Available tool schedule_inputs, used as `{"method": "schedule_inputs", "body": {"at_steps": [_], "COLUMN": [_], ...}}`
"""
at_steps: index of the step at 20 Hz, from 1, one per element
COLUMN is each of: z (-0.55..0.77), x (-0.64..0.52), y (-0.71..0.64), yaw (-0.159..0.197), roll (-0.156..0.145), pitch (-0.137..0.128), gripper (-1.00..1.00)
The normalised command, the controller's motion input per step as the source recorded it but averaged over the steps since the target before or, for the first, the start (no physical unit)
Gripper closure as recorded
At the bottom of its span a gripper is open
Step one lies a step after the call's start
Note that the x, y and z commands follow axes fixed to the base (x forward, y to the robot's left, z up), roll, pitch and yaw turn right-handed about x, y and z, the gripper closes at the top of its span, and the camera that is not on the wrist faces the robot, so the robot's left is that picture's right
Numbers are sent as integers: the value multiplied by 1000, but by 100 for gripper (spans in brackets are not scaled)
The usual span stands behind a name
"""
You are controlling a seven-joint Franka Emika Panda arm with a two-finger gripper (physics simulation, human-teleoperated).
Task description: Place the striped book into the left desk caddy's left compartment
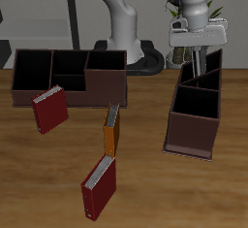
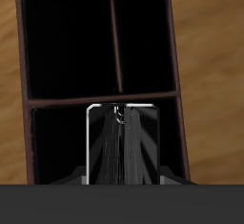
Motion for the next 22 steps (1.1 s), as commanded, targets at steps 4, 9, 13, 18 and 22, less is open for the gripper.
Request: {"method": "schedule_inputs", "body": {"at_steps": [4,9,13,18,22], "z": [-174,-14,92,77,76], "x": [43,43,-46,-32,-57], "y": [45,-90,-38,-66,-84], "yaw": [-15,-85,-3,1,-3], "roll": [46,41,30,22,-4], "pitch": [75,59,-5,-5,-14], "gripper": [100,-100,-100,-100,-100]}}
